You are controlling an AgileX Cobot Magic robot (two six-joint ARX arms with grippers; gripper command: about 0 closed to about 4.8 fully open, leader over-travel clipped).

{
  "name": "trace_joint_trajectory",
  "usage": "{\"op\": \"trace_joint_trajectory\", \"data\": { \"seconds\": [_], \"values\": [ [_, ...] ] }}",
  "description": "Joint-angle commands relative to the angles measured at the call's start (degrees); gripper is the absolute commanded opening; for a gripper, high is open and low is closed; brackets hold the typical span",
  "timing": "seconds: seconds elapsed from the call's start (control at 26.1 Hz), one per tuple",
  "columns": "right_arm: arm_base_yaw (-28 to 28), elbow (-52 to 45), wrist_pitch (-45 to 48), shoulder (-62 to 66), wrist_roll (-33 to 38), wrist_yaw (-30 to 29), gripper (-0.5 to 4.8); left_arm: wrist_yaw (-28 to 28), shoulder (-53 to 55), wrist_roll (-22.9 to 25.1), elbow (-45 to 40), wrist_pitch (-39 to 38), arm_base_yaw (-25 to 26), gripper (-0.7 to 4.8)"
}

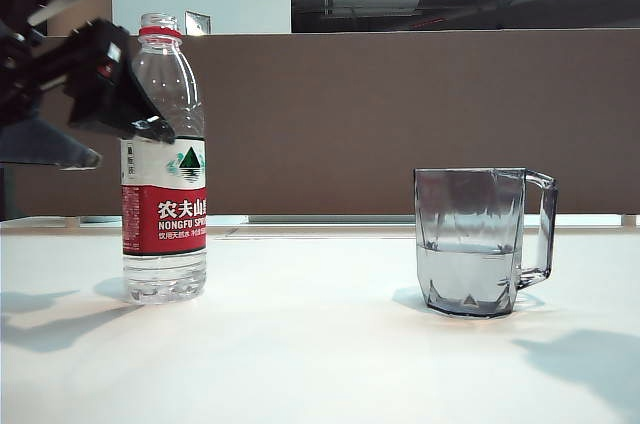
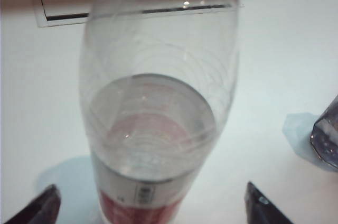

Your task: Pick up the mineral water bottle with the left hand on the table and pour water into the mug until it's half full.

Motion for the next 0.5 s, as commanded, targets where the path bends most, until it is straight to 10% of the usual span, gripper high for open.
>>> {"op": "trace_joint_trajectory", "data": {
  "seconds": [0.04, 0.15, 0.5],
  "values": [
    [-0.1, 0.3, 1.0, 0.0, 0.0, -0.1, -0.08, 0.3, -5.0, -0.5, 0.3, -6.8, -0.1, 1.89],
    [-0.1, 0.3, 1.0, 0.0, 0.0, 0.0, -0.08, 0.3, -8.8, -0.6, 0.3, -11.8, -0.1, -0.03],
    [0.0, 0.3, 1.0, 0.0, 0.0, 0.0, -0.08, 0.3, -15.2, -4.1, 0.3, -12.4, -0.1, -0.06]
  ]
}}
